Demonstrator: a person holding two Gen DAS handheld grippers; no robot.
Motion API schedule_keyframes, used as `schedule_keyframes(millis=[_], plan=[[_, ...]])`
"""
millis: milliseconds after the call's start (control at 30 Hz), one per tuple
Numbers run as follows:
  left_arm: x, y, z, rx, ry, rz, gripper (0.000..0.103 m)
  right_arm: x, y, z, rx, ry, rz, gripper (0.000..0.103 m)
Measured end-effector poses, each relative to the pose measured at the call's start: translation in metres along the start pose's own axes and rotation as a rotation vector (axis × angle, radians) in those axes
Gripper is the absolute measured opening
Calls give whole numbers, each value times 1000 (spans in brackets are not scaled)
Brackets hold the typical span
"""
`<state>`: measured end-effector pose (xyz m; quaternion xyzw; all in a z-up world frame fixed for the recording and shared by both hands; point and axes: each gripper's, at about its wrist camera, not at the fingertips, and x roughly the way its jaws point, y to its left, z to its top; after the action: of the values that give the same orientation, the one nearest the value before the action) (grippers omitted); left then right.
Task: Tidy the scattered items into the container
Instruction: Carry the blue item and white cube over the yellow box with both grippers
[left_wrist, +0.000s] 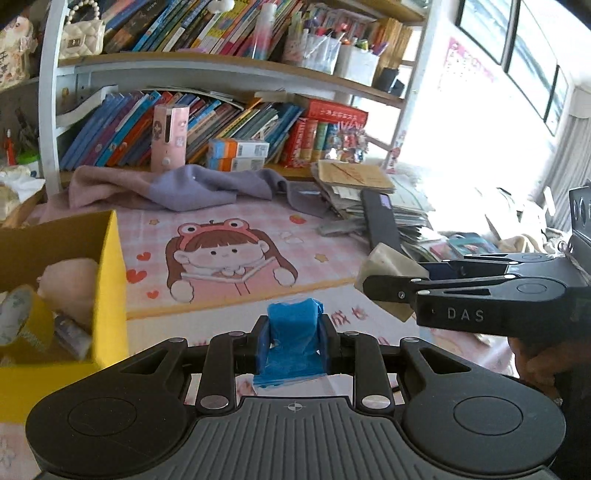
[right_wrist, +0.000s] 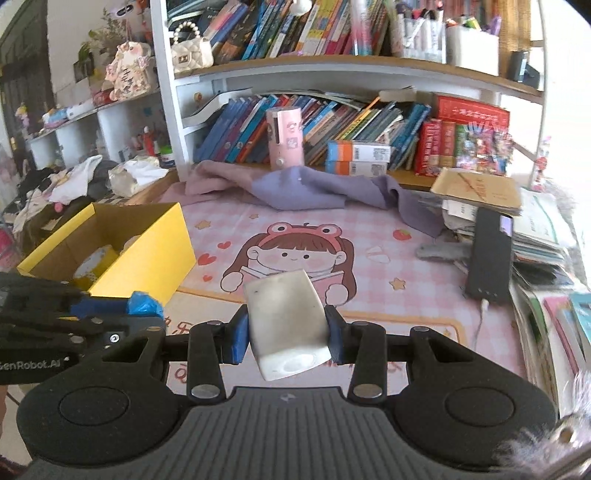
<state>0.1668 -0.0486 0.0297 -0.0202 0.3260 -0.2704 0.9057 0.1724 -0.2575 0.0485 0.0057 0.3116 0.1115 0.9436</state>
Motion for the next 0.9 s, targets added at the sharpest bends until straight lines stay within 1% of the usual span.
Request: schedule_keyframes(millis=[100, 300, 533, 733, 900], plan=[[-22, 4, -16, -1, -7, -24, 25, -18, 17, -12, 11, 6, -29, 38], [-60, 13, -47, -18, -6, -62, 25, -58, 57, -47, 19, 19, -90, 38], [-92, 17, -74, -8, 9, -105, 25, -89, 99, -75, 24, 47, -121, 38], [-113, 27, -90, -31, 9, -83, 25, -95, 130, -87, 1, 76, -93, 38], [-133, 44, -100, -72, -5, -38, 25, -91, 156, -86, -52, 93, -36, 38]])
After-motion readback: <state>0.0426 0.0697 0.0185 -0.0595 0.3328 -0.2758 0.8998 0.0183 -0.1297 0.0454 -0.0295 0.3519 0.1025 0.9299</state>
